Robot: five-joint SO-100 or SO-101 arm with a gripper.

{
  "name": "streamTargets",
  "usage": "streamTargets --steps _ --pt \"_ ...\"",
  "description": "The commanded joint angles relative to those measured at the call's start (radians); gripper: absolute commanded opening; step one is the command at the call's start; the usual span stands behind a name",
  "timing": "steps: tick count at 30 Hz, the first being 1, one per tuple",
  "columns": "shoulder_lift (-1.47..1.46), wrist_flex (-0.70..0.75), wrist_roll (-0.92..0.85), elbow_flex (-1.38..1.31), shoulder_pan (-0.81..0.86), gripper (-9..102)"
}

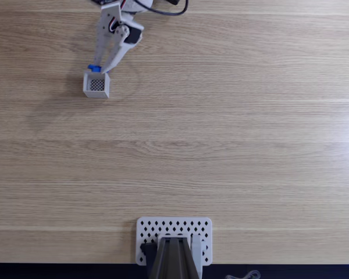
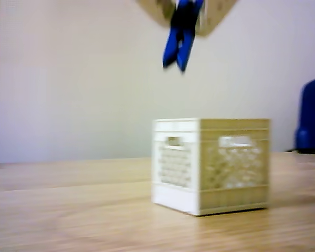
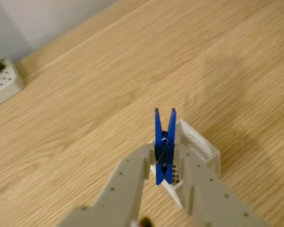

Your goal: Grasp a peg and put it in the crate.

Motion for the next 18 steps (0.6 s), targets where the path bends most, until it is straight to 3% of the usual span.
streamTargets --steps 1,18 --pt "-0.084 -0.14 -0.006 -0.054 0.017 0" --pt "-0.27 -0.189 0.002 -0.225 0.057 0"
